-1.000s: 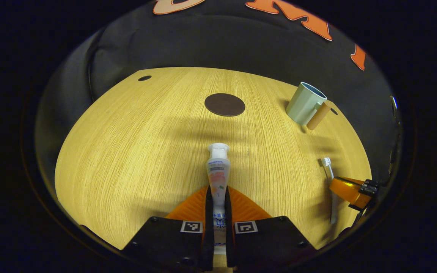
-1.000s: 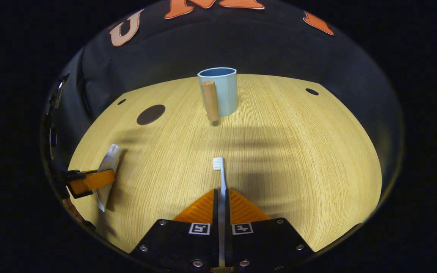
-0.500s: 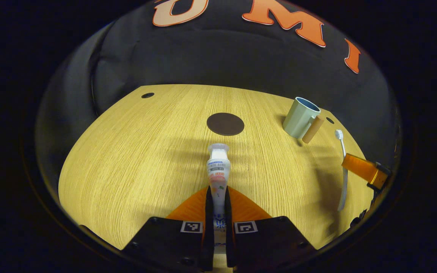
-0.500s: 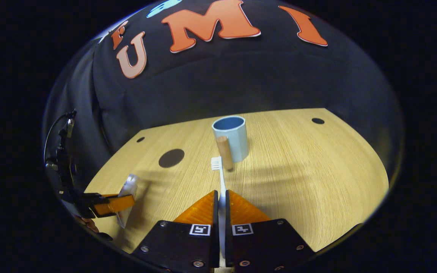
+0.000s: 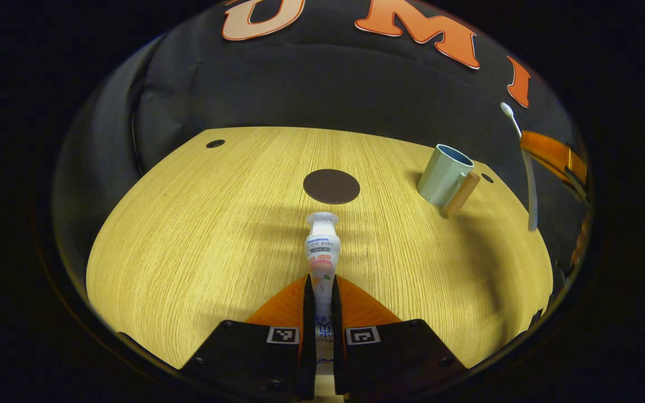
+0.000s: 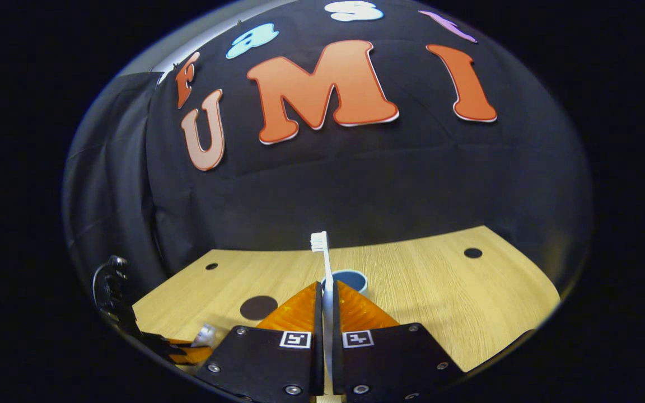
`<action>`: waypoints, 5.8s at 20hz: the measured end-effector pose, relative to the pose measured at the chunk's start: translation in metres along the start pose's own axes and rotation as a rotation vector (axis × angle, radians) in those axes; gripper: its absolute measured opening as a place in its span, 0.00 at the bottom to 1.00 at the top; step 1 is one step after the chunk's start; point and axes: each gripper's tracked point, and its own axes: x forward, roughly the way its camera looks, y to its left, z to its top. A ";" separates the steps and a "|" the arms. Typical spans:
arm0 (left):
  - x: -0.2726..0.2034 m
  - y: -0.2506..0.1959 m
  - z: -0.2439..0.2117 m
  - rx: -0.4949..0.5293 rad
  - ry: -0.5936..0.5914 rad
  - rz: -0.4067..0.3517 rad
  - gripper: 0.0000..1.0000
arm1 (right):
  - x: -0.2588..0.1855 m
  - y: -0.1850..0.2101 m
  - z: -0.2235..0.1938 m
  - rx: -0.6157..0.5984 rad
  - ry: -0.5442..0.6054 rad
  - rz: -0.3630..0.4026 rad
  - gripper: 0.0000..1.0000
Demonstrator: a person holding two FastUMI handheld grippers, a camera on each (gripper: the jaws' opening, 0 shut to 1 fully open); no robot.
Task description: Put the toothbrush and toothpaste on the desktop into the cup, then pick up the cup and place it on the coaster on the desktop.
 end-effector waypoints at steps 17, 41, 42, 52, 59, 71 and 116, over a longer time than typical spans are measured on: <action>-0.007 -0.017 0.045 0.025 -0.135 -0.046 0.16 | 0.133 -0.013 0.029 -0.080 -0.258 0.023 0.07; -0.029 -0.176 0.246 0.047 -0.783 -0.285 0.16 | -0.029 -0.103 -0.018 -0.120 -0.062 -0.013 0.97; -0.026 -0.187 0.258 0.054 -0.814 -0.310 0.16 | -0.040 -0.109 -0.018 -0.138 -0.071 -0.024 0.97; 0.022 -0.270 0.306 0.144 -0.892 -0.477 0.16 | -0.081 -0.130 -0.008 -0.169 -0.137 -0.040 0.97; 0.082 -0.275 0.279 0.164 -0.776 -0.452 0.16 | -0.083 -0.137 -0.021 -0.190 -0.115 -0.063 0.97; 0.073 -0.254 0.255 0.190 -0.705 -0.461 0.63 | -0.081 -0.128 -0.033 -0.191 -0.064 -0.090 0.97; -0.132 -0.002 0.142 0.116 -0.713 -0.118 0.98 | 0.084 -0.032 -0.164 -0.014 0.776 -0.250 0.53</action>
